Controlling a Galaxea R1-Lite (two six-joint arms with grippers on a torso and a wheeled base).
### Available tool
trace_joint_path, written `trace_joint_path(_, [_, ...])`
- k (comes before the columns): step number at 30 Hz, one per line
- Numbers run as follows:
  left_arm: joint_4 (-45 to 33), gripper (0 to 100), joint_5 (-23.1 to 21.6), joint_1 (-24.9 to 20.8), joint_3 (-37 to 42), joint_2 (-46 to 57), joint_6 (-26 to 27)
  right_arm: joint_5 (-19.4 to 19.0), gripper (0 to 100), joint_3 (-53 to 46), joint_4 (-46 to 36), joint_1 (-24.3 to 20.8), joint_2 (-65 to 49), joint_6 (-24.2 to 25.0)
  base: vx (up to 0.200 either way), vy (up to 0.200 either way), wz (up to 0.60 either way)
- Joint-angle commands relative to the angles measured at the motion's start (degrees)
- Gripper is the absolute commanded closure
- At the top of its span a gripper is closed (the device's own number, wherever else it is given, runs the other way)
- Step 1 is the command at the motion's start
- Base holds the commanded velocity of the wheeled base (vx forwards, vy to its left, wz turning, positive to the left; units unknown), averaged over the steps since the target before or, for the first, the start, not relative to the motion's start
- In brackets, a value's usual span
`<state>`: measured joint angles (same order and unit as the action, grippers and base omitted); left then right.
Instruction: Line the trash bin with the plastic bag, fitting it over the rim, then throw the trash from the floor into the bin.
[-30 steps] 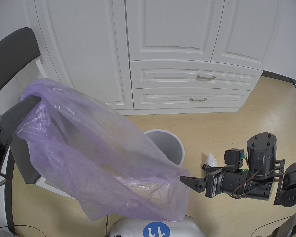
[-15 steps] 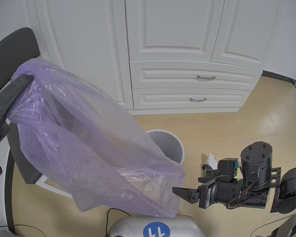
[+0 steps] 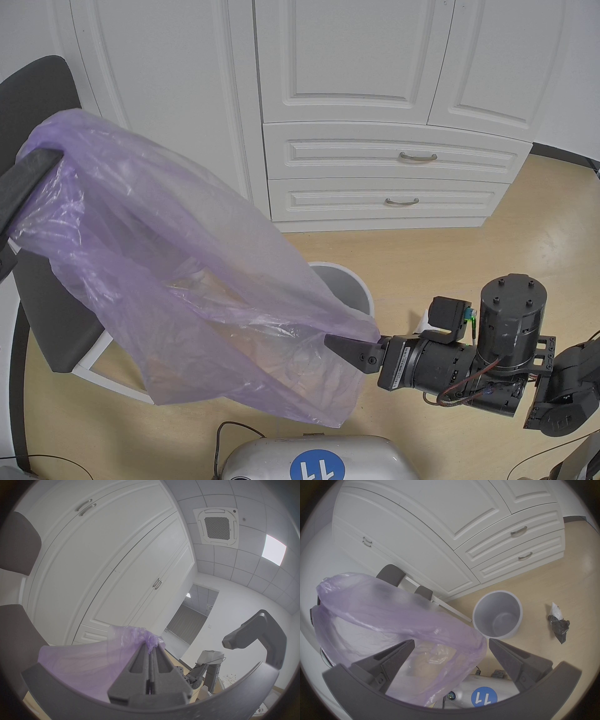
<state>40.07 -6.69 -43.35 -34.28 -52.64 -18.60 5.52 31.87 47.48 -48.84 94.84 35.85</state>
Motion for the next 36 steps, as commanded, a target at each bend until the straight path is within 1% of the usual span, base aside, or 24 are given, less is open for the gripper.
trace_joint_path(1, [0.01,100,0.01,-0.24,-0.09,0.52,0.06,-0.07,0,0.13,0.15,0.94,0.87,0.01,0.000,0.000,0.00])
trace_joint_path(9, [0.01,100,0.01,-0.68,-0.17,0.87,0.06,0.19,0,1.00,0.86,2.52,1.66,0.09,0.000,0.000,0.00])
trace_joint_path(14, [0.01,100,0.01,-0.68,-0.09,0.87,0.06,0.19,0,0.83,5.16,3.66,2.98,0.18,0.000,0.000,0.00])
trace_joint_path(18, [0.01,100,0.01,-0.68,-0.09,0.87,0.06,0.45,0,0.65,7.54,3.75,4.83,0.18,0.000,0.000,0.00])
trace_joint_path(26, [0.01,100,0.01,-0.77,-0.09,0.78,0.06,0.54,0,0.30,8.06,3.84,4.74,0.09,0.000,0.000,0.00])
trace_joint_path(27, [0.01,100,0.01,-0.77,-0.09,0.78,0.06,0.54,100,0.30,8.06,3.84,4.65,0.18,0.000,0.000,0.00])
trace_joint_path(34, [0.01,100,0.01,-0.95,-0.09,0.78,0.06,0.01,100,0.39,8.06,3.84,5.00,0.36,0.000,0.000,0.00])
trace_joint_path(36, [0.01,100,0.01,-0.95,-0.09,0.78,0.06,0.01,100,0.39,8.06,3.84,4.65,1.50,0.000,0.000,0.00])
